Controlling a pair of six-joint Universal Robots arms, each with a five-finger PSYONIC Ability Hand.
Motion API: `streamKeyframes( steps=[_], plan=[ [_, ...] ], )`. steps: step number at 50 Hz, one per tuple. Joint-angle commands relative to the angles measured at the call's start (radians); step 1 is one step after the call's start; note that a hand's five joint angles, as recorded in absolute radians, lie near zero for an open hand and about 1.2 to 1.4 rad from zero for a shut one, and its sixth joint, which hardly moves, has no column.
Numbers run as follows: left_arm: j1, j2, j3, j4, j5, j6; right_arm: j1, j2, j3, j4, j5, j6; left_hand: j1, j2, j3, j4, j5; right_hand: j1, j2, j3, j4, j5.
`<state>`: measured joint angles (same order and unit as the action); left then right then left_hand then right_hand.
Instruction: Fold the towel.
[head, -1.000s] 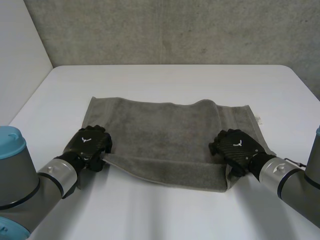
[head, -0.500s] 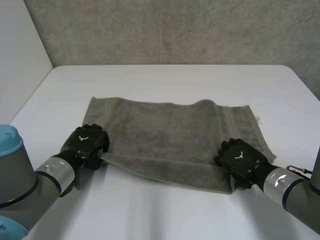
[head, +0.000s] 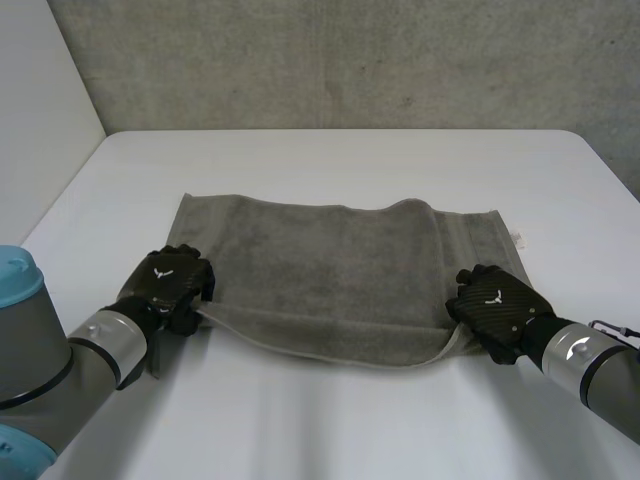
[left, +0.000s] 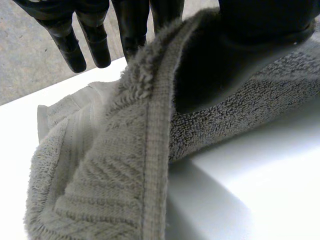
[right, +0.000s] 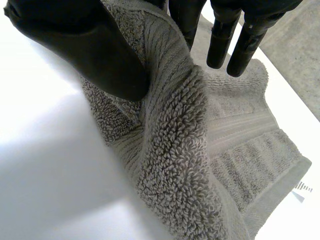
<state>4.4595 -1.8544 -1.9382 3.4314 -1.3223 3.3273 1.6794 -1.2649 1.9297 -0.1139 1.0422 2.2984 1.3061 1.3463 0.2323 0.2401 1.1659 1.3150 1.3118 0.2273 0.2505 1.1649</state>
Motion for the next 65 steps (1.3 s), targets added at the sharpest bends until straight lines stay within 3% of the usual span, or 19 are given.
streamKeyframes(
  steps=[1,8,10,13,17,23,35,39,43,45,52,58,63,65],
  plan=[
    [0.0,0.009,-0.001,-0.007,0.002,0.0,-0.007,-0.04,-0.027,0.055,0.007,0.042,0.09,0.05,-0.058,-0.066,0.056,0.081,0.085,-0.053,-0.076,0.057],
    [-0.006,0.035,-0.011,-0.017,0.002,0.003,-0.046,-0.203,-0.087,0.246,0.027,0.19,0.09,0.05,-0.058,-0.066,0.056,0.081,0.085,-0.053,-0.076,0.057],
    [-0.003,0.084,-0.024,-0.023,0.002,0.017,-0.053,-0.231,-0.11,0.366,0.042,0.222,0.09,0.05,-0.058,-0.066,0.056,0.081,0.085,-0.053,-0.076,0.057],
    [-0.002,0.101,-0.024,-0.037,0.003,0.043,-0.052,-0.237,-0.12,0.422,0.064,0.211,0.09,0.05,-0.058,-0.066,0.056,0.081,0.085,-0.053,-0.076,0.057],
    [0.0,0.09,-0.01,-0.043,0.002,0.081,-0.044,-0.209,-0.159,0.503,0.165,0.098,0.09,0.05,-0.058,-0.066,0.056,0.081,0.085,-0.053,-0.076,0.057],
    [0.001,-0.009,0.082,-0.058,-0.001,0.191,-0.015,-0.091,-0.306,0.476,0.254,0.067,0.09,0.05,-0.058,-0.066,0.056,0.081,0.085,-0.053,-0.076,0.057],
    [-0.02,-0.101,0.363,-0.072,-0.011,0.221,0.071,0.036,-0.603,0.283,0.272,0.21,0.09,0.05,-0.058,-0.066,0.056,0.081,0.085,-0.053,-0.076,0.057],
    [-0.058,-0.186,0.668,-0.095,-0.035,0.219,0.132,0.108,-0.876,0.27,0.28,0.251,0.09,0.05,-0.058,-0.066,0.056,0.081,0.085,-0.053,-0.076,0.057],
    [-0.095,-0.198,0.982,-0.145,-0.098,0.207,0.151,0.099,-1.048,0.244,0.308,0.288,0.09,0.05,-0.058,-0.066,0.056,0.081,0.085,-0.053,-0.076,0.057],
    [-0.101,-0.183,1.036,-0.149,-0.107,0.192,0.149,0.038,-1.11,0.17,0.341,0.361,0.09,0.05,-0.058,-0.066,0.056,0.081,0.085,-0.053,-0.076,0.057],
    [-0.086,-0.048,0.998,-0.141,-0.098,0.083,0.135,-0.051,-0.977,0.111,0.322,0.394,0.09,0.05,-0.058,-0.066,0.056,0.081,0.085,-0.053,-0.076,0.057],
    [-0.029,0.015,0.74,-0.08,-0.086,0.061,0.131,-0.18,-0.65,0.057,0.266,0.362,0.09,0.05,-0.058,-0.066,0.056,0.081,0.085,-0.053,-0.076,0.057],
    [0.024,0.044,0.475,0.014,0.014,0.064,0.108,-0.257,-0.385,-0.001,0.213,0.302,0.09,0.05,-0.058,-0.066,0.056,0.081,0.085,-0.053,-0.076,0.057],
    [0.056,0.044,0.315,0.096,0.102,0.066,0.095,-0.271,-0.307,-0.013,0.188,0.282,0.09,0.05,-0.058,-0.066,0.056,0.081,0.085,-0.053,-0.076,0.057]
  ],
)
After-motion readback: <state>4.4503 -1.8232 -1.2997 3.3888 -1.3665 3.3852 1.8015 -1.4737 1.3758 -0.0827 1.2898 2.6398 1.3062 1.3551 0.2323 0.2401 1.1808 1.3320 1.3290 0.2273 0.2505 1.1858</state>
